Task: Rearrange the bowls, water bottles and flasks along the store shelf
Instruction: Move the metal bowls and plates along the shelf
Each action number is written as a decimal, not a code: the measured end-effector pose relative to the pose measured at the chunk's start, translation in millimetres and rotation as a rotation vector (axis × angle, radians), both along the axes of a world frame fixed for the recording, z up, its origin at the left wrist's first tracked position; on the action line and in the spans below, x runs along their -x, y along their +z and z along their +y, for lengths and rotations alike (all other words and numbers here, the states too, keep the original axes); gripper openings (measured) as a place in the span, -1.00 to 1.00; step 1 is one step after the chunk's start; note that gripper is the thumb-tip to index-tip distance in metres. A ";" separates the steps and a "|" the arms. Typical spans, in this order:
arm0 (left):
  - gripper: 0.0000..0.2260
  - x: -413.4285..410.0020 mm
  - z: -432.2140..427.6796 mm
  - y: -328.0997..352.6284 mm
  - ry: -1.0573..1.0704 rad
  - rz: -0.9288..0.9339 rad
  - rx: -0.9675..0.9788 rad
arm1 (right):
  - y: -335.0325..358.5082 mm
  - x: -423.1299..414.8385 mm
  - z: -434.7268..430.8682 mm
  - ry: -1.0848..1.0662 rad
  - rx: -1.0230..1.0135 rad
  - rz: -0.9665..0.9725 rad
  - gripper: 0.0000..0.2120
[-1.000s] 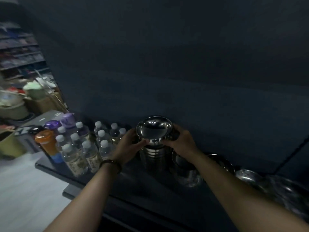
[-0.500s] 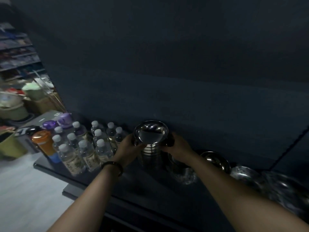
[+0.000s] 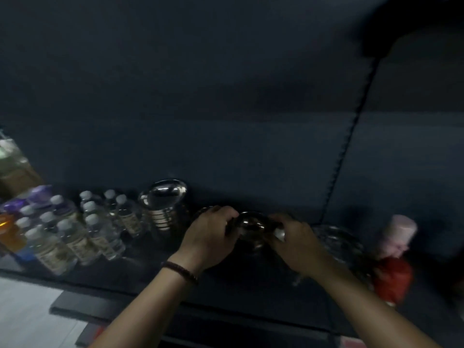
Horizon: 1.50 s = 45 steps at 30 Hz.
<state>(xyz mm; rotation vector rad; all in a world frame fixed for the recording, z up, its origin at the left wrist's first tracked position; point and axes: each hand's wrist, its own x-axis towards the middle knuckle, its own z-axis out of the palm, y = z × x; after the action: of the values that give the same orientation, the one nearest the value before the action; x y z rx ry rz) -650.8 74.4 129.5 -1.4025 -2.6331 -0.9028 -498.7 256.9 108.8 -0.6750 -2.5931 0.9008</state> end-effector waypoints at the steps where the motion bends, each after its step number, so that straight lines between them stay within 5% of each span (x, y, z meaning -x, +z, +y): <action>1: -0.75 -17.3 18.5 2.2 -0.029 0.021 0.015 | 4.4 -24.1 12.7 -0.024 -0.018 -0.026 -0.61; 7: -0.76 -139.5 143.3 15.1 -0.281 0.065 0.081 | 27.2 -176.3 96.2 -0.173 -0.104 -0.028 -0.62; 16: -0.75 -336.3 308.3 43.3 -0.588 0.132 -0.007 | 36.8 -398.1 200.5 -0.620 -0.179 0.280 -0.82; 22: -0.81 -423.8 373.6 21.7 -0.703 0.095 0.027 | -34.1 -492.8 304.0 -0.795 0.039 0.032 -0.68; 30: -0.73 -480.3 429.7 -16.7 -0.645 0.191 0.164 | -123.8 -534.1 419.8 -0.748 0.151 -0.277 -0.45; 37: -0.73 -485.0 436.8 -38.0 -0.584 0.187 0.234 | -152.3 -522.2 470.7 -0.669 0.152 -0.460 -0.52; 42: -0.72 -482.8 434.9 -52.5 -0.593 0.094 0.270 | -171.4 -514.8 487.3 -0.686 0.241 -0.463 -0.38; 45: -0.70 -479.9 434.3 -58.8 -0.610 0.005 0.266 | -176.6 -517.3 481.1 -0.724 0.203 -0.393 -0.58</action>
<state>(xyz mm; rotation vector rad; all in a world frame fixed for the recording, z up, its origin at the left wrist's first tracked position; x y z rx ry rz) -170.9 508.7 70.7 -2.3380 -2.4097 -0.5699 18.7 738.0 -67.8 -1.8450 -2.2484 0.8372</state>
